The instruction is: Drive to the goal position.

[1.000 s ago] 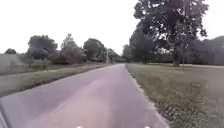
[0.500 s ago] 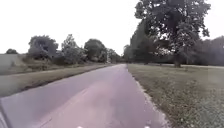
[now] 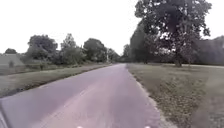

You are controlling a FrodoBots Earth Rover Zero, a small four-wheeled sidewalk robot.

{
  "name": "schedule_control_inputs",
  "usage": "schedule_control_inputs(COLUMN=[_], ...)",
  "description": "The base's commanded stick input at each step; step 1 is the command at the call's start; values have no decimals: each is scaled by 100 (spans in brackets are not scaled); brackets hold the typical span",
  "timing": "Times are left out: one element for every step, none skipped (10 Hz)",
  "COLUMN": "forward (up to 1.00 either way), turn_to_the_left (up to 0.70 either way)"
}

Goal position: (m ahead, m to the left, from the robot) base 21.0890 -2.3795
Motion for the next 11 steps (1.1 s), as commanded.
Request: schedule_control_inputs(forward=[70, 70, 70, 70, 70, 70, 70, 70, 70, 70, 70], turn_to_the_left=[0, 0, 0, 0, 0, 0, 0, 0, 0, 0, 0])
